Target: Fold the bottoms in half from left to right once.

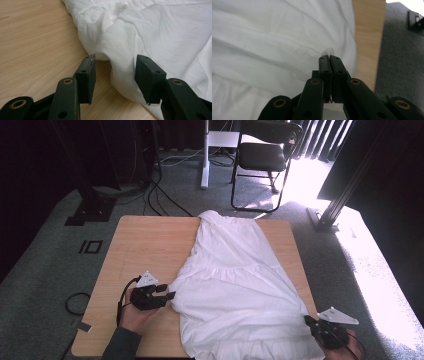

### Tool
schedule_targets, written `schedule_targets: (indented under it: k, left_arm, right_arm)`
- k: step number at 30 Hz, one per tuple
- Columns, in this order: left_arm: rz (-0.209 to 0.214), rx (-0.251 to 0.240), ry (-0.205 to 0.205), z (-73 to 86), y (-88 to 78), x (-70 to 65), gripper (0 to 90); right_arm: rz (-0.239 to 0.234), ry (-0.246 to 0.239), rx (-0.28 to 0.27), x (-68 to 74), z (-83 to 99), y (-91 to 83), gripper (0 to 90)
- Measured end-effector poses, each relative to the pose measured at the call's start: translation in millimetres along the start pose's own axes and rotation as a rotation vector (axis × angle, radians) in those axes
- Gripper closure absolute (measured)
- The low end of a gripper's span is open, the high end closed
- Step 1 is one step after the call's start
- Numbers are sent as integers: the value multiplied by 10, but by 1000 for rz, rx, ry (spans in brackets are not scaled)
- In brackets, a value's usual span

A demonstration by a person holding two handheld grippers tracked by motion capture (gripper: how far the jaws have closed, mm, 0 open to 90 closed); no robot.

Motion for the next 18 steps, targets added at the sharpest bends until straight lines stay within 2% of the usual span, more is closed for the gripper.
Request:
schedule_targets:
  k: [4, 6, 8, 10, 11, 13, 15, 16, 18]
  left_arm:
    - [-11, 34, 7, 22, 52, -23, 520]
    - [-10, 49, 4, 39, 84, -30, 501]
    - [-1, 47, -8, 46, 113, -34, 469]
    - [23, 39, -26, 43, 144, -54, 431]
    - [41, 36, -36, 40, 169, -81, 419]
    - [59, 57, -17, 43, 255, -166, 376]
    - [61, 97, 4, 57, 373, -256, 355]
    - [64, 111, 12, 69, 454, -303, 354]
    - [59, 141, 23, 86, 570, -358, 359]
  right_arm:
    - [11, 48, 33, -163, 125, -66, 856]
    - [5, 47, 23, -180, 118, -65, 709]
    - [12, 54, -26, -171, 50, -60, 575]
    - [-28, 76, -102, -127, -71, -37, 511]
    - [-40, 69, -123, -106, -114, -12, 491]
    - [-60, 39, -132, -18, -209, 109, 469]
    - [-75, -21, -85, 109, -263, 298, 440]
    - [-52, -48, -70, 168, -283, 391, 438]
    - [-79, -80, -47, 270, -307, 572, 424]
Point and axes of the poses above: each handheld gripper's, and its own axes: y roughly forward along the jaws, z roughly out of its underside, x roughly to its left, the point moved 3 cm from there along y, roughly forward along the jaws, and after that the axes turned 8 degrees about y, right-handed, at the moved point
